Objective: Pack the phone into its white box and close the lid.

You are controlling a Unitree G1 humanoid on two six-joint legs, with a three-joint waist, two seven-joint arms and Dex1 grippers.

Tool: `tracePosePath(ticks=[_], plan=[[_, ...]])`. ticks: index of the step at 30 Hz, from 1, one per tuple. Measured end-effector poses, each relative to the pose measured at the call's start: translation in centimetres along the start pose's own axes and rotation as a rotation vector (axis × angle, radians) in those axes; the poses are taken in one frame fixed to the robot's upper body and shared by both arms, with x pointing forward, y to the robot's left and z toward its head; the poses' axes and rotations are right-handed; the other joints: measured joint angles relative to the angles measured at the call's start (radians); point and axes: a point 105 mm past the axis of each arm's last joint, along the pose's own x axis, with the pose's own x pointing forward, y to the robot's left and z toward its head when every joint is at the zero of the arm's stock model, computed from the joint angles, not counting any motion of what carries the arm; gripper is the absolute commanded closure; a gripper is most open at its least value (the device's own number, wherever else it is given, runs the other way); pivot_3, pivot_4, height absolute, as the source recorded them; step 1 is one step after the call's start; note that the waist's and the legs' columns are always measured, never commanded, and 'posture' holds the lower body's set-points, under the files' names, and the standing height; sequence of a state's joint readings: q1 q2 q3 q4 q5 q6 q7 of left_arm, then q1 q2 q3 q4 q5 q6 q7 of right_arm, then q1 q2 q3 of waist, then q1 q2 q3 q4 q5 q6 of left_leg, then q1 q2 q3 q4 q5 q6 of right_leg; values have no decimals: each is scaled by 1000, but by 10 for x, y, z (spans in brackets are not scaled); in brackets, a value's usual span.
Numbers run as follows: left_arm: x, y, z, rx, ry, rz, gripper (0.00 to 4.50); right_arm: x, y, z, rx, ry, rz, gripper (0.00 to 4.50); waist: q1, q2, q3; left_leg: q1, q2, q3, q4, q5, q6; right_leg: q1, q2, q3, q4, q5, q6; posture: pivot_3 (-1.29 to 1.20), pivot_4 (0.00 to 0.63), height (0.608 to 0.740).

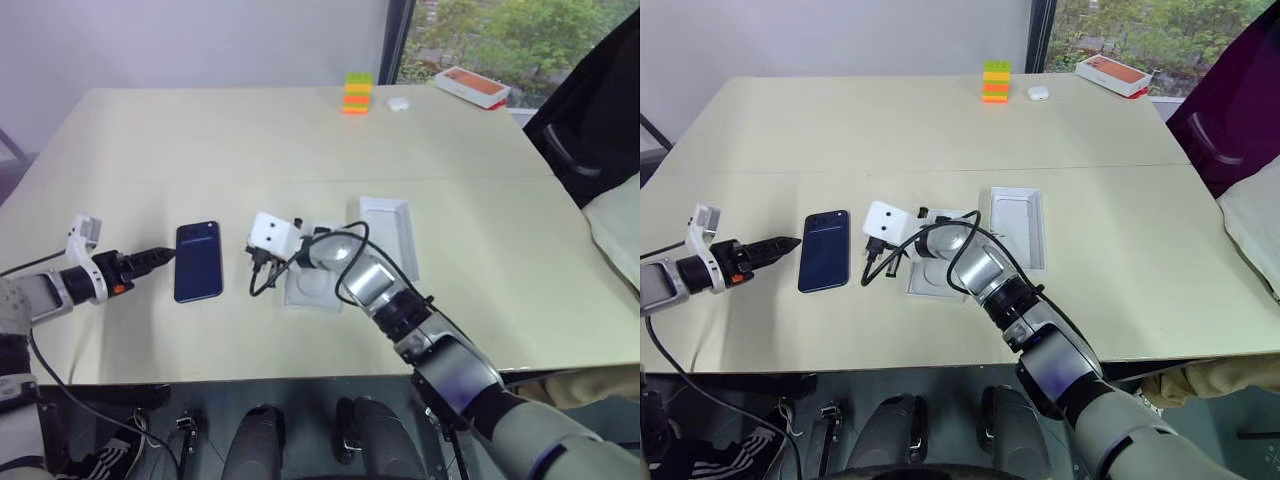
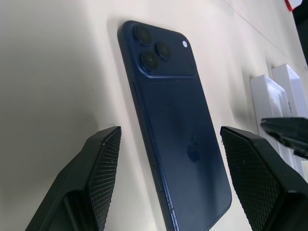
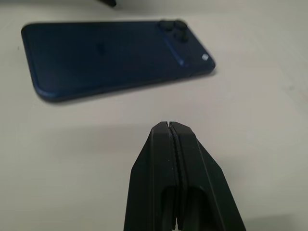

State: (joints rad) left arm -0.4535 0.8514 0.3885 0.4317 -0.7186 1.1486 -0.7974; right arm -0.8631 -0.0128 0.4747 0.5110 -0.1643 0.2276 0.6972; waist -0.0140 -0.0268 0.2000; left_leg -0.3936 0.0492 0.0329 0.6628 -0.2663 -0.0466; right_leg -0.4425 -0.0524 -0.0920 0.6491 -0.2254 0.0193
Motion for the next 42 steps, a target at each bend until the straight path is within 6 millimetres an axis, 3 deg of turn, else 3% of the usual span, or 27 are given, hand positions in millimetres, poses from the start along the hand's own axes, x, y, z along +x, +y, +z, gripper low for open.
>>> tracePosePath(ticks=[8, 13, 42], plan=[[25, -8, -3, 11, 20, -48, 1015, -2, 2, -11, -18, 33, -1, 4447, 5, 0, 0, 1, 0, 0, 0, 0, 0, 1, 1, -1, 1, 0, 0, 0, 150, 740], [40, -20, -6, 24, 48, -103, 1015, -11, -9, -21, -15, 60, -30, 4447, 20, 0, 0, 1, -2, 1, 1, 0, 0, 2, -1, -1, 1, 0, 0, 0, 150, 740], [71, -51, -25, 13, 111, -203, 1015, -7, 0, -28, -108, 118, -7, 4447, 28, 2, -3, 6, -4, -3, 1, 0, 0, 10, -4, -3, 0, -1, 2, 0, 150, 740]])
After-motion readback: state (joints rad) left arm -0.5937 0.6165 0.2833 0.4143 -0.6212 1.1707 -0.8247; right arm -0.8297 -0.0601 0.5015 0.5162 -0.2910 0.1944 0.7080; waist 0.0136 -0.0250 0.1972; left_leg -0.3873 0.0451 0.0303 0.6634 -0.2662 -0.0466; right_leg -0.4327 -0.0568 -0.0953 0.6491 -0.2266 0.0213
